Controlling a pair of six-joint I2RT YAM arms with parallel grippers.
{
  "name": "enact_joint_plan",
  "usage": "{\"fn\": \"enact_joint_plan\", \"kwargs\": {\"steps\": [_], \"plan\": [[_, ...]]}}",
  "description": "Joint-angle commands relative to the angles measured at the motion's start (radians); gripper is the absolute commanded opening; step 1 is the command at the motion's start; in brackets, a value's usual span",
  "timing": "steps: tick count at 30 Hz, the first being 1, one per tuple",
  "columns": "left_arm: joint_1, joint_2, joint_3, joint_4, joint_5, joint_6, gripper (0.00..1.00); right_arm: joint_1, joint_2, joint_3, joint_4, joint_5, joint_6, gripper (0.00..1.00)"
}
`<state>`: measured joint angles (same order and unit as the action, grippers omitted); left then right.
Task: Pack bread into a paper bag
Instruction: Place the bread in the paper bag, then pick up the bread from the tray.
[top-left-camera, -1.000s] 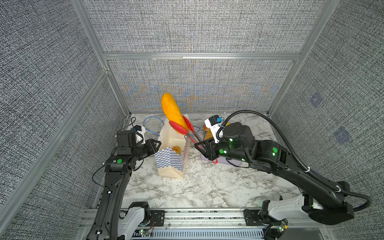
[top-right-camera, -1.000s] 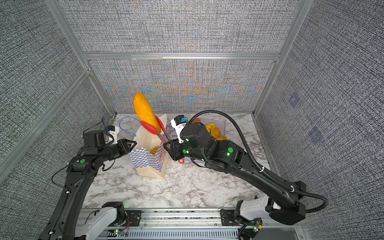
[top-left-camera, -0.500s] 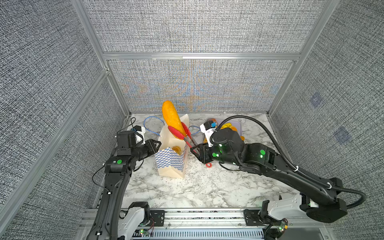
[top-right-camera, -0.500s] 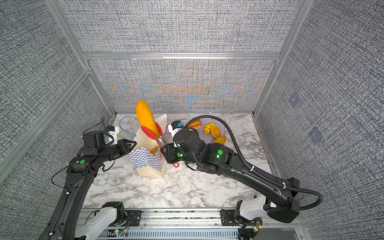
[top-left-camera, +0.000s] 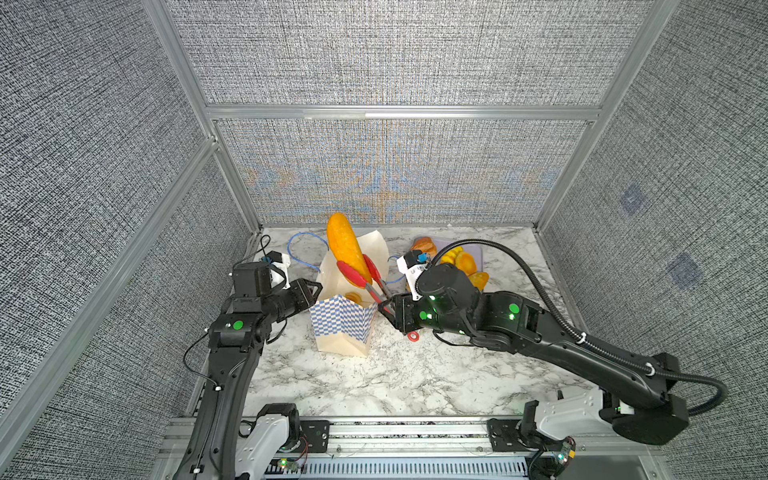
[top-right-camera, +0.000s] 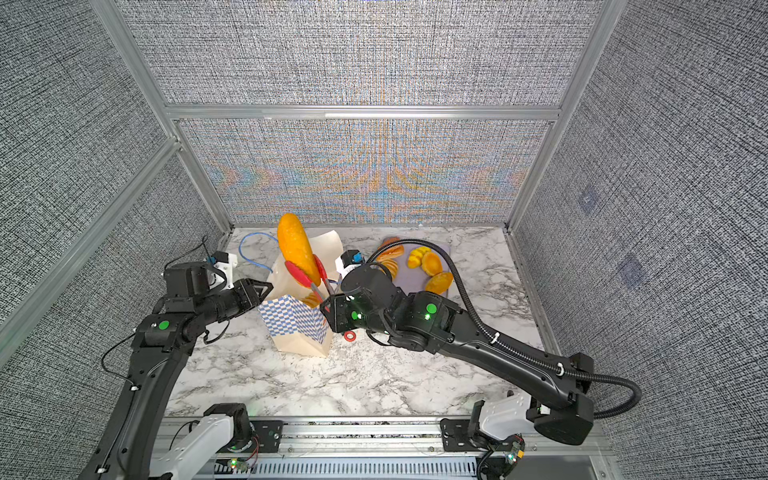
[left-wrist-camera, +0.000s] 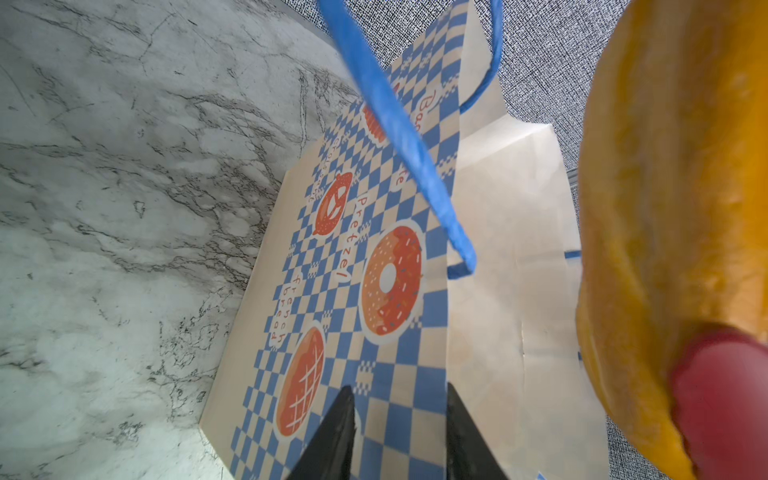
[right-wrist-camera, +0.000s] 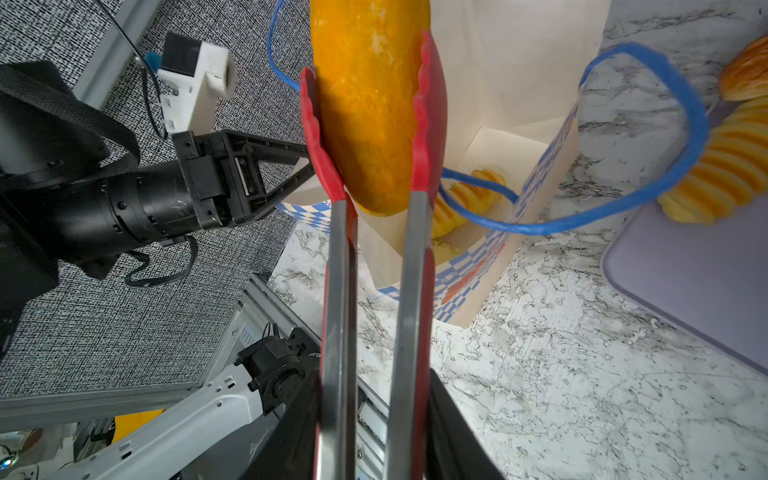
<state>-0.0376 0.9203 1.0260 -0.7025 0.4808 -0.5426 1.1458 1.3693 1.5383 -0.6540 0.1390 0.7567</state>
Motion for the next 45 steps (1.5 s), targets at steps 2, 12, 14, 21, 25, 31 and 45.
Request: {"fn": "enact_joint_plan", "kwargs": {"steps": [2, 12, 14, 21, 25, 31, 45], "plan": [[-0.001, -0.005, -0.002, 0.015, 0.007, 0.001, 0.35, 0.004, -0.011, -0.014, 0.053, 0.006, 0.022, 0.39], [-0.001, -0.008, -0.001, 0.013, 0.008, 0.000, 0.35, 0.007, -0.016, -0.014, 0.051, 0.013, 0.017, 0.52], [-0.001, -0.008, 0.000, 0.012, 0.007, 0.001, 0.35, 0.006, -0.016, -0.011, 0.050, 0.017, 0.015, 0.54], [0.000, -0.003, 0.001, 0.012, 0.007, 0.003, 0.35, 0.006, -0.015, 0.006, 0.047, 0.020, 0.000, 0.56], [0.000, -0.001, 0.001, 0.014, 0.008, 0.004, 0.35, 0.006, -0.016, 0.024, 0.036, 0.024, -0.020, 0.56], [0.000, 0.000, 0.001, 0.013, 0.008, 0.006, 0.35, 0.001, -0.026, 0.056, 0.020, 0.049, -0.063, 0.56], [-0.001, 0.005, 0.005, 0.012, 0.010, 0.004, 0.35, -0.086, -0.100, 0.077, -0.018, 0.074, -0.167, 0.56]]}}
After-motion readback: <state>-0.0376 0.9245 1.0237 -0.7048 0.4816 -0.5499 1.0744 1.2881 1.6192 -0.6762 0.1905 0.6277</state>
